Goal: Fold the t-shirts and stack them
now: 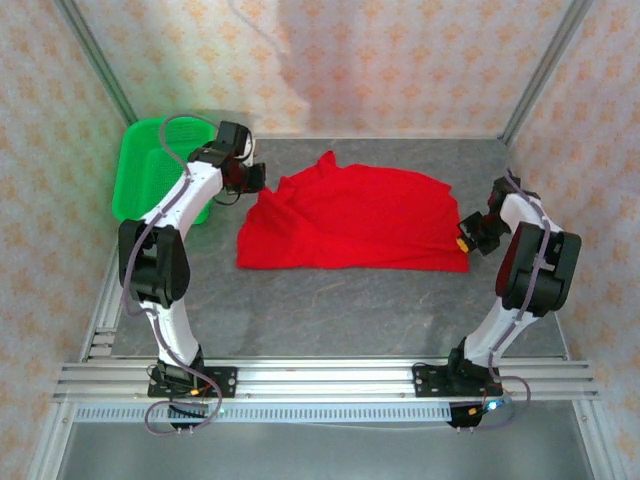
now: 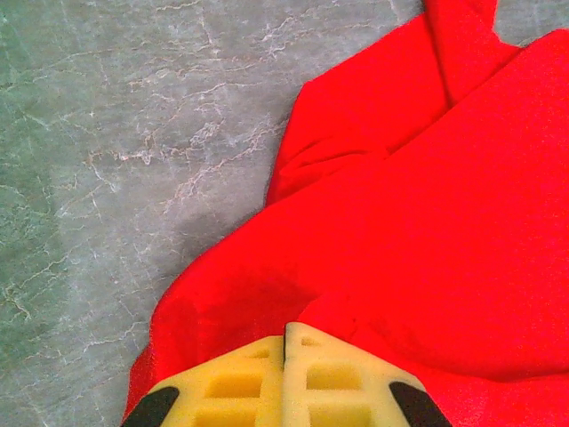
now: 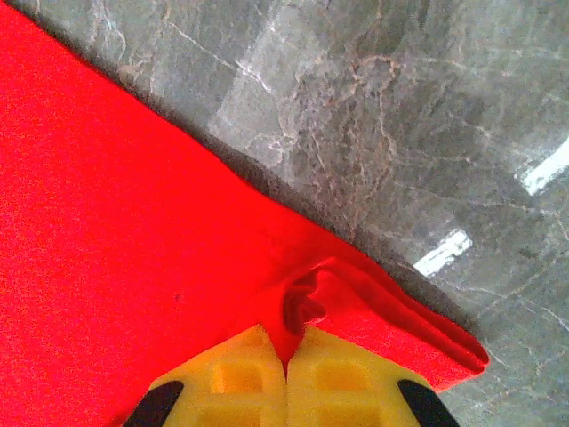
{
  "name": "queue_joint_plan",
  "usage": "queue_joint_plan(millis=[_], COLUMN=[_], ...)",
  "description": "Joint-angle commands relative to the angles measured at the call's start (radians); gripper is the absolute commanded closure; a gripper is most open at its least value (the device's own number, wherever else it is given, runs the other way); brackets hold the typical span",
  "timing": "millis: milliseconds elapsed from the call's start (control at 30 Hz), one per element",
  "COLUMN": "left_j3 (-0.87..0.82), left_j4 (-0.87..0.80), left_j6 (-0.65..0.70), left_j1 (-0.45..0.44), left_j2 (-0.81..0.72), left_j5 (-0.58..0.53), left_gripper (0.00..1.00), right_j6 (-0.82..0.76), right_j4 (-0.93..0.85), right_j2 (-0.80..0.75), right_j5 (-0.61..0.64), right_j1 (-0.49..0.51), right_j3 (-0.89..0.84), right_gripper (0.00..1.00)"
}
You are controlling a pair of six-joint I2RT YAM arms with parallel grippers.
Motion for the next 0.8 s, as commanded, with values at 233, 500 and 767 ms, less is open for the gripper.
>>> queue_joint_plan(millis=[233, 500, 767], left_j3=[0.101, 0.164, 0.150], left_j4=[-0.021, -0.035, -0.007], left_j6=[0.015, 0.014, 0.001], left_j1=[-0.004, -0.004, -0.003], left_j2=[0.079, 0.116, 0.051], left_j5=[-0.043, -0.041, -0.010], left_gripper=[1.00, 1.00, 1.00], right_j6=[-0.003, 0.003, 0.019], right_j4=[0.002, -0.011, -0.029], right_j2=[0.076, 0.107, 0.061], right_j5=[0.027, 0.029, 0.005], right_j1=[0.003, 0.004, 0.003], right_j3=[0.070, 0.119, 0.137], right_gripper=[0.96, 0.95, 0.95])
